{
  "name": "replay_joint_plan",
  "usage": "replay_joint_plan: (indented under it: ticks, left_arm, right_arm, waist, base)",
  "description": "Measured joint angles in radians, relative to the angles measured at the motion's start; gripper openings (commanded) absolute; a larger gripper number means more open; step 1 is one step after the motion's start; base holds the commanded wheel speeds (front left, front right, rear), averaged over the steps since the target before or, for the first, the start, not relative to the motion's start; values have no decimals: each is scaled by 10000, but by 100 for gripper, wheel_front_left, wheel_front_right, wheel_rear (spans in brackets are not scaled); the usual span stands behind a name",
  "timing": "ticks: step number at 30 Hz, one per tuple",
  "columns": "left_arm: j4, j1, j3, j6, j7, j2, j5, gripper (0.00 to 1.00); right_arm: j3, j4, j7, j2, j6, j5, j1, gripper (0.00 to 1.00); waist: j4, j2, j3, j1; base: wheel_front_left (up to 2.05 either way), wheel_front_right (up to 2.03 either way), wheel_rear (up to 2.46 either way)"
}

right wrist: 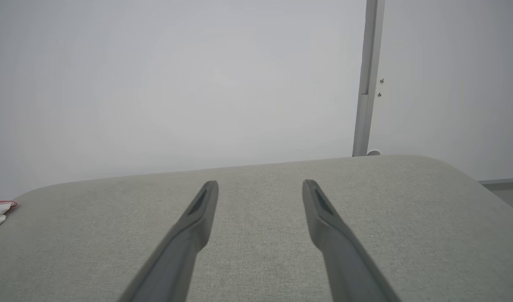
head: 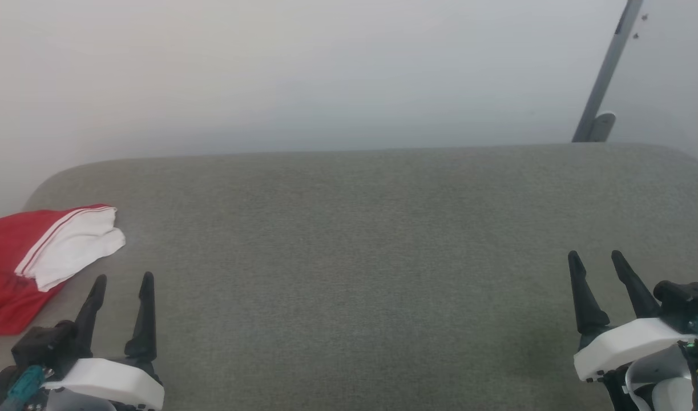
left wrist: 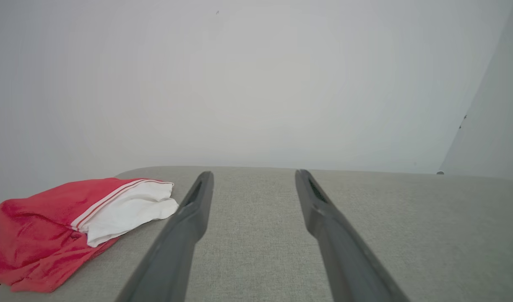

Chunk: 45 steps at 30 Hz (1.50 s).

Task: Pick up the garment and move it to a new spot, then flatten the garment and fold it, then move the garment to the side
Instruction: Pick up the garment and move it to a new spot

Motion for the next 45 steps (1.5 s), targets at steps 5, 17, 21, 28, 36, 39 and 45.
replay_joint_plan:
  ticks: [5, 17, 21, 28, 36, 39, 45]
  left_arm:
    - [61, 0, 288, -52, 0, -90, 136, 100]
    - [81, 149, 928, 81, -2, -134, 443, 100]
    - [65, 263, 1104, 153, -2, -56, 456, 100]
    - [-42, 347, 1164, 351, 36, -10, 476, 100]
    - [-196, 355, 1225, 476, 119, -33, 370, 100]
    - [-209, 219, 1212, 476, 270, -12, 314, 100]
    - [-234, -469, 1304, 458, 702, 173, -50, 100]
  right_arm:
    - [100, -65, -4, -50, 0, -10, 66, 100]
    - [928, -46, 50, -33, 0, 4, 22, 100]
    - [1246, 54, 31, 4, 0, 21, -99, 100]
    - [1705, 347, -56, 73, 2, 109, -297, 100]
    - [1894, 545, -144, 98, 2, 125, -508, 100]
    - [1950, 570, -148, 44, 2, 128, -584, 100]
    - [2004, 345, 6, -240, 2, 92, -772, 100]
  waist:
    - [338, 0, -84, 0]
    - [1959, 0, -325, 0]
    - [2647, 0, -409, 0]
    - [3780, 0, -505, 0]
    - [4413, 0, -458, 0]
    - [4430, 0, -391, 0]
    - [4086, 0, -43, 0]
  base:
    - [0, 0, 0]
    - [0, 0, 0]
    - [0, 0, 0]
    - [0, 0, 0]
    - [0, 0, 0]
    - [0, 0, 0]
    - [0, 0, 0]
